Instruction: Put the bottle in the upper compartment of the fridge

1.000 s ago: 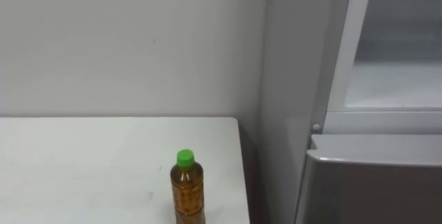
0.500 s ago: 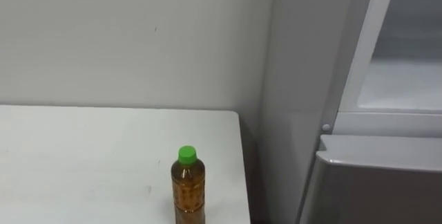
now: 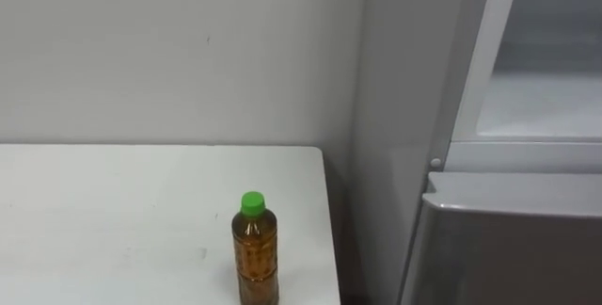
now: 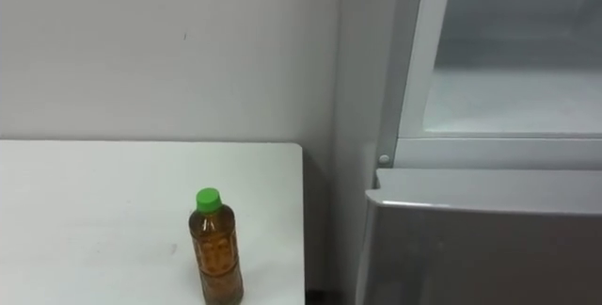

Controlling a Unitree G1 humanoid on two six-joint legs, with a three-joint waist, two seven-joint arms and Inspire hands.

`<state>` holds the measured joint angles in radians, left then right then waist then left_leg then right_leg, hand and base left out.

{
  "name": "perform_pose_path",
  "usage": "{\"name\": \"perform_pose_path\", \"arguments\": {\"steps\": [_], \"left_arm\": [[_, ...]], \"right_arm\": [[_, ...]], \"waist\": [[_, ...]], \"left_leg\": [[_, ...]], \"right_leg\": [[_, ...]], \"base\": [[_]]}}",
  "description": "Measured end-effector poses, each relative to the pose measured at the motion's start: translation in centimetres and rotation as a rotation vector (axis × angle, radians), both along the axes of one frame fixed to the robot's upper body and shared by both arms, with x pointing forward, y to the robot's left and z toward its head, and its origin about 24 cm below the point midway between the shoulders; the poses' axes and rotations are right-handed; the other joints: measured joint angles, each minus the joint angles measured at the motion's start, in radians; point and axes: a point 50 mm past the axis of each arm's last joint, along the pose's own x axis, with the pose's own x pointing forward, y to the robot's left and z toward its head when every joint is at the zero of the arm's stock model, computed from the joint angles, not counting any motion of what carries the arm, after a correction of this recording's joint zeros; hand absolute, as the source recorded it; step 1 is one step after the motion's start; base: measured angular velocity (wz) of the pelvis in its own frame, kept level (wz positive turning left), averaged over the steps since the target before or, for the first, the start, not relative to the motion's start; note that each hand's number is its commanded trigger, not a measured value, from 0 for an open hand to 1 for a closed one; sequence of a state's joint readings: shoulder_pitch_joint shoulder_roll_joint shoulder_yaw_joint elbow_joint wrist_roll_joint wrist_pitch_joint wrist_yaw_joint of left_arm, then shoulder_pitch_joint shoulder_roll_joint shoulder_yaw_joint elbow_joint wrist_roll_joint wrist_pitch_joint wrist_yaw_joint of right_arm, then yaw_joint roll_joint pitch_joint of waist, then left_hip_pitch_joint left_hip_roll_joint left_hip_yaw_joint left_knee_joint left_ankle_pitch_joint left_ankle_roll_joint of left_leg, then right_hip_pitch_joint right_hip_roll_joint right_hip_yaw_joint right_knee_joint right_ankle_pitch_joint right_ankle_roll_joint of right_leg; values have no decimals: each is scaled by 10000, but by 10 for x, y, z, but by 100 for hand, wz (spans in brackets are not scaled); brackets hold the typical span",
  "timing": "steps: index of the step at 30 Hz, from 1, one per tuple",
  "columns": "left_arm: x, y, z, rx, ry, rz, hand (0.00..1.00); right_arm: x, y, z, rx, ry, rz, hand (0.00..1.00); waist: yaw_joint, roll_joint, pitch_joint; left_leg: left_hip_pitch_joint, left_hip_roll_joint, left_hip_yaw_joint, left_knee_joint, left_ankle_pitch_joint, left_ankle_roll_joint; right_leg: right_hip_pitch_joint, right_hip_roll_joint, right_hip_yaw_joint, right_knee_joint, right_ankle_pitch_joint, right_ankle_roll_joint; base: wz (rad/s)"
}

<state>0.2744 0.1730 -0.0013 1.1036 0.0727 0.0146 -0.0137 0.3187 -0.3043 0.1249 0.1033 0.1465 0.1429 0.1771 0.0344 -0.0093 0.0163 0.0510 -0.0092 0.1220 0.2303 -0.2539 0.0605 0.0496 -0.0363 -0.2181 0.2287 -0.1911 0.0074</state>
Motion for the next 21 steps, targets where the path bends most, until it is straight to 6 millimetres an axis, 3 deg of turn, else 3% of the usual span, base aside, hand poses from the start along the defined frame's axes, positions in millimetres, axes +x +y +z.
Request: {"name": "perform_pose_path", "arguments": {"steps": [7, 13, 21], "left_arm": [[1, 4, 1, 87, -73, -61, 0], [0, 6, 1, 98, -41, -72, 0], [-3, 9, 2, 237, 10, -58, 0]], "right_arm": [[17, -3, 40, -359, -1279, 898, 0], [28, 0, 78, -290, -2640, 1563, 0], [34, 8, 111, 502, -3978, 1987, 0]], "waist": [[-34, -187, -4], [5, -216, -16], [7, -284, -49]], "left_leg": [[45, 24, 126, 43, 1, 3], [39, 20, 123, 66, 16, -2], [48, 23, 125, 63, 29, -9]], "right_leg": [[-71, -7, 98, 184, 0, -4], [-152, 13, 252, 302, -20, -36], [-132, 27, 257, 280, -20, -45]], "base": [[-7], [-4], [0]]}}
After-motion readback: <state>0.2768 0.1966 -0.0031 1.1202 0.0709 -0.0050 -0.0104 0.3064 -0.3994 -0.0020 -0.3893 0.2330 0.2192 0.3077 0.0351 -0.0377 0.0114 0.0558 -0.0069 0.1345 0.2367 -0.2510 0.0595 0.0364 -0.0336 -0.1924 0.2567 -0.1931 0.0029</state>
